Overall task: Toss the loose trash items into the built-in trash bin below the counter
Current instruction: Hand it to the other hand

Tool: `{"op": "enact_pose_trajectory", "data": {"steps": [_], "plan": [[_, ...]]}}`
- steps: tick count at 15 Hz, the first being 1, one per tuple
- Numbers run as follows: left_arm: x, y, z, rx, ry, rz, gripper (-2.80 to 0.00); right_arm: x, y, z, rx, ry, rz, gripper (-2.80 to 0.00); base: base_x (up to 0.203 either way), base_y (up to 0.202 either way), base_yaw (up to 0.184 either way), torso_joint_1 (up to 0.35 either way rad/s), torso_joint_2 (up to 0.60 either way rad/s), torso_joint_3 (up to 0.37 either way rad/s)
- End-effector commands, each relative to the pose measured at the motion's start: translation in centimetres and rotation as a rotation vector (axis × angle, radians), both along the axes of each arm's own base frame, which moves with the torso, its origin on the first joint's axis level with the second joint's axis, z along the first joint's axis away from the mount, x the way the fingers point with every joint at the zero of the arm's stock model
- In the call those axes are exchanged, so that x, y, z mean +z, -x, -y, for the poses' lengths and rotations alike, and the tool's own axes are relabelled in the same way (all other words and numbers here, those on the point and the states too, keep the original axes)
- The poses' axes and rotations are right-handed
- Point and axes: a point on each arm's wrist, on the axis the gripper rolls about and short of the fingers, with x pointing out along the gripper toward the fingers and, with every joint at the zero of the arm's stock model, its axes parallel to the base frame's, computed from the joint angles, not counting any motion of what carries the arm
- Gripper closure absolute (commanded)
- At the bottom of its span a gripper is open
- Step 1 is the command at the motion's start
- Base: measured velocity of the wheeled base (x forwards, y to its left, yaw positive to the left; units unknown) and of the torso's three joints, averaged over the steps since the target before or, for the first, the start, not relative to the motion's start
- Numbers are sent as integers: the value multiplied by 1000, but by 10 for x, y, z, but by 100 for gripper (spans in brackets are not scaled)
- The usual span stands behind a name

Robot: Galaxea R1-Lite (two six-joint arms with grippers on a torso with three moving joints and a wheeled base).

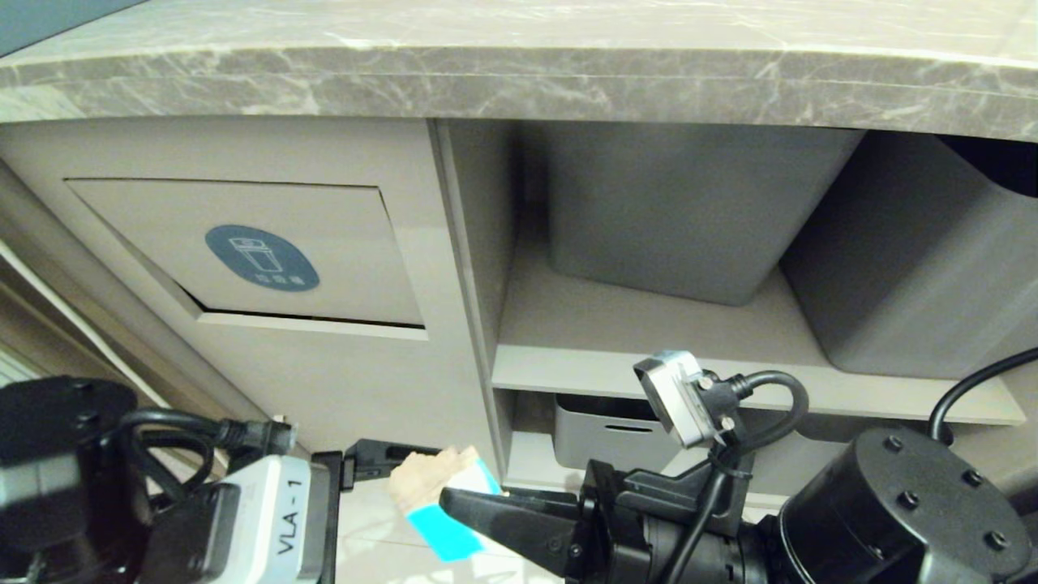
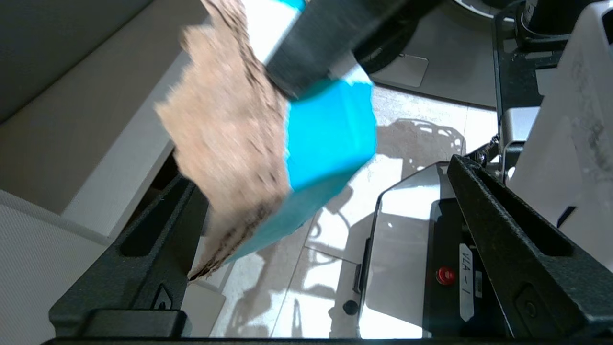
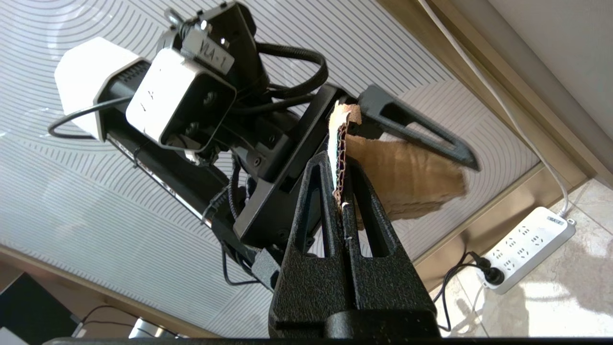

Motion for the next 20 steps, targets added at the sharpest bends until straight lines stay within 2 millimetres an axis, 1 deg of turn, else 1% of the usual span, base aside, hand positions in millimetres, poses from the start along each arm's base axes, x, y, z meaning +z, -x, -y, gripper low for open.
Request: {"op": "enact_pose_trajectory", "data": {"steps": [1, 8, 10, 11, 12, 18, 20], "plan": [[2, 3, -3, 14, 11, 11, -280, 0, 0, 0, 3, -6, 1, 0, 0, 0, 0, 0, 0, 0], [14, 0, -1, 32, 48, 26, -280, -1, 1, 0, 6, 1, 0, 0, 0, 0, 0, 0, 0, 0], [13, 1, -1, 32, 44, 22, -280, -2, 1, 1, 6, 4, -2, 0, 0, 0, 0, 0, 0, 0], [12, 1, -1, 30, 42, 19, -224, -2, 1, 1, 6, 4, 0, 0, 0, 0, 0, 0, 0, 0], [12, 1, -1, 30, 43, 20, 0, -2, 1, 1, 6, 4, 0, 0, 0, 0, 0, 0, 0, 0], [16, 2, 0, 22, 54, 30, 0, -2, 1, 1, 10, 6, 8, 0, 0, 0, 0, 0, 0, 0], [16, 6, 1, 0, 55, 30, 0, -3, 2, 1, 11, 9, 3, 0, 0, 0, 0, 0, 0, 0]]}}
